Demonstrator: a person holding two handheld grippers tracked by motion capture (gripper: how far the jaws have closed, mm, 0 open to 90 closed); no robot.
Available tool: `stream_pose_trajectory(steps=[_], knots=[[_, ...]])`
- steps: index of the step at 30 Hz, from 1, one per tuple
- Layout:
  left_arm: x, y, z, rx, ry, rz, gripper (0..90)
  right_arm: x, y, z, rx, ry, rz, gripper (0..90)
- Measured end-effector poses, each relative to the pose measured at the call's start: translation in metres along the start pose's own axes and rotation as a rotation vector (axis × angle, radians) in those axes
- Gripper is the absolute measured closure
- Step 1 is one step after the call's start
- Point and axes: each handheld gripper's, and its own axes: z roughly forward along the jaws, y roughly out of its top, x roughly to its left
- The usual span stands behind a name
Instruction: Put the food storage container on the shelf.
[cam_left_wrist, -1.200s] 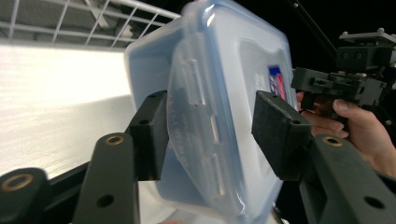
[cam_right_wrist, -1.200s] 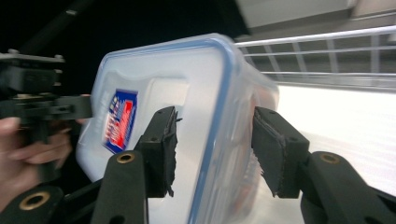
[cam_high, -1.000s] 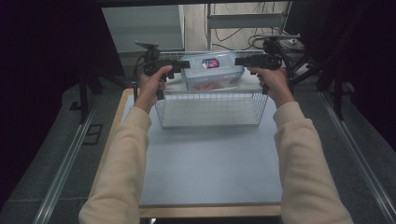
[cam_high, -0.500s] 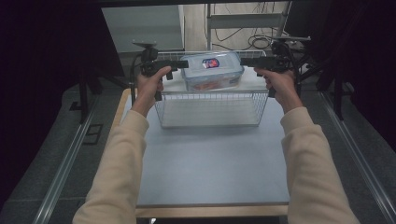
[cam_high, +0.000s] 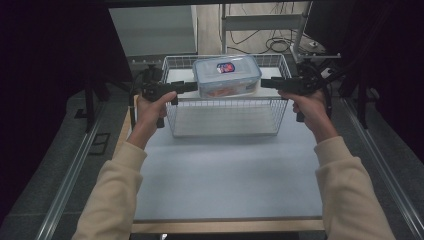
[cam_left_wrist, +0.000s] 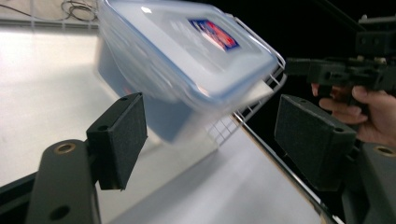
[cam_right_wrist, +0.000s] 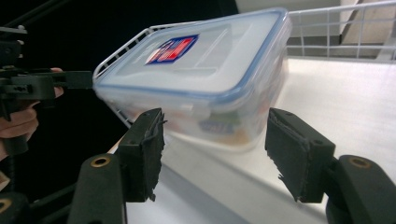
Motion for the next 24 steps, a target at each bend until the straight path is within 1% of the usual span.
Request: stream_pose_trajectory(steps=[2,3,4,6,8,9,10,11,12,14,15,16,17,18,19,20,21,22,23,24], knots=[[-0.002,-0.008,-0.006,-0.002,0.0,0.002,24.9,0.001,-0.003,-0.003,-0.005,0.008,0.001,36.9],[-0.003,-0.013,-0.009,-0.002,-0.01,0.009,24.6,0.003,-0.012,-0.011,-0.009,0.031,0.0,35.9],[-0.003,-0.018,-0.013,-0.011,-0.018,0.011,24.6,0.003,-0.012,-0.011,-0.009,0.031,0.0,35.9],[-0.005,-0.031,-0.02,-0.021,-0.043,0.013,24.7,0.007,-0.024,-0.02,-0.005,0.043,-0.022,35.7],[-0.007,-0.042,-0.025,-0.022,-0.052,0.025,24.7,0.011,-0.035,-0.028,-0.003,0.045,-0.049,34.7],[-0.008,-0.05,-0.027,-0.026,-0.061,0.025,24.7,0.012,-0.039,-0.03,-0.003,0.043,-0.058,33.9],[-0.01,-0.057,-0.029,-0.024,-0.064,0.029,24.7,0.014,-0.046,-0.034,0.0,0.041,-0.07,33.7],[-0.011,-0.063,-0.031,-0.022,-0.066,0.036,24.6,0.018,-0.057,-0.039,-0.004,0.048,-0.087,33.6],[-0.012,-0.068,-0.032,-0.022,-0.066,0.038,24.6,0.018,-0.057,-0.039,-0.004,0.048,-0.087,33.6],[-0.016,-0.082,-0.036,-0.014,-0.069,0.046,24.7,0.021,-0.069,-0.044,-0.011,0.051,-0.096,33.2],[-0.018,-0.089,-0.037,-0.015,-0.068,0.049,24.7,0.023,-0.081,-0.047,-0.011,0.057,-0.103,32.3],[-0.019,-0.094,-0.038,-0.011,-0.068,0.05,24.7,0.023,-0.081,-0.047,-0.011,0.057,-0.103,32.3],[-0.02,-0.103,-0.039,-0.004,-0.059,0.057,24.8,0.023,-0.096,-0.05,-0.007,0.045,-0.107,31.3],[-0.02,-0.109,-0.04,-0.002,-0.052,0.058,24.8,0.023,-0.096,-0.05,-0.007,0.045,-0.107,31.3],[-0.021,-0.118,-0.04,0.014,-0.05,0.06,24.7,0.022,-0.111,-0.052,-0.002,0.035,-0.101,30.9],[-0.022,-0.123,-0.04,0.021,-0.048,0.061,24.7,0.022,-0.118,-0.052,0.004,0.032,-0.099,30.5],[-0.022,-0.13,-0.041,0.03,-0.041,0.067,24.7,0.022,-0.118,-0.052,0.004,0.032,-0.099,30.5],[-0.023,-0.138,-0.041,0.044,-0.028,0.075,24.7,0.02,-0.137,-0.051,0.024,0.02,-0.095,29.8],[-0.024,-0.142,-0.04,0.052,-0.02,0.085,24.7,0.02,-0.143,-0.05,0.03,0.015,-0.096,29.6],[-0.024,-0.148,-0.04,0.059,-0.01,0.093,24.7,0.02,-0.143,-0.05,0.03,0.015,-0.096,29.6]])
